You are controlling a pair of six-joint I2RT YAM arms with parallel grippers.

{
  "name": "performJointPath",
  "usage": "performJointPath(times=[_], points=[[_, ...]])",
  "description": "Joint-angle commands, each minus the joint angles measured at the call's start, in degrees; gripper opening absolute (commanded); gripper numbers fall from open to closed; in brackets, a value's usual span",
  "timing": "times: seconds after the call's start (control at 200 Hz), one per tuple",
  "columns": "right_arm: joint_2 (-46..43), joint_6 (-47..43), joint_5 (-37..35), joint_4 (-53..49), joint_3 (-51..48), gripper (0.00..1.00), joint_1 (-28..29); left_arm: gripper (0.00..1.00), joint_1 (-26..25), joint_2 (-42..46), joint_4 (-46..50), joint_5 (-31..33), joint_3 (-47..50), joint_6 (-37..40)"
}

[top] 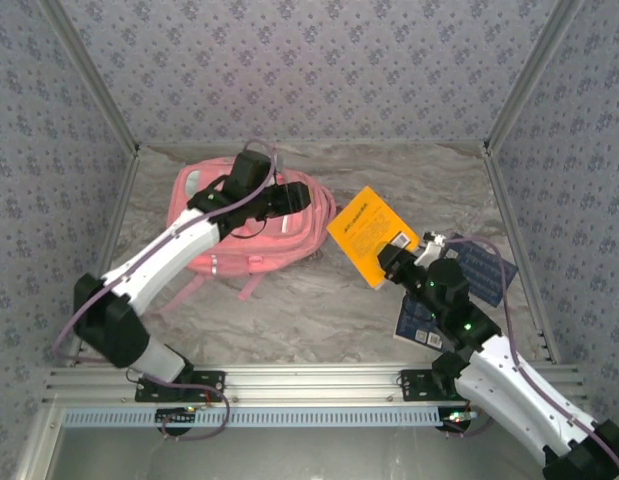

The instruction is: Pack the student bag

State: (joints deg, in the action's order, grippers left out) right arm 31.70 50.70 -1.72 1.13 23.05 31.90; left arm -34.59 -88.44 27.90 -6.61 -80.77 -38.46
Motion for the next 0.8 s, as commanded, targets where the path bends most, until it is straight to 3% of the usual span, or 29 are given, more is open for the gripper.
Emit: performJointPath(times=[0.0,0.22,0.65,0.799], points=[[-0.84,-4.28,2.00,-6.35,5.04,0.00,-1.02,0.63,3.06,-5.35,8.28,-1.89,-6.07,5.21],[-1.51,-6.10,4.29,-10.03,6.39,0.00,-1.31,0.45,8.22,-16.67,5.33,-12.98,-11.19,3.03],[-2.87,-7.88,7.83,-11.93,5.73,0.00,-3.68,0.35,9.03,-25.63,7.87,-15.10,-17.82,6.48],[-2.79,-7.19,8.74,-11.21,5.09,0.00,-4.73,0.31,9.01,-28.69,10.59,-12.40,-20.31,8.22]])
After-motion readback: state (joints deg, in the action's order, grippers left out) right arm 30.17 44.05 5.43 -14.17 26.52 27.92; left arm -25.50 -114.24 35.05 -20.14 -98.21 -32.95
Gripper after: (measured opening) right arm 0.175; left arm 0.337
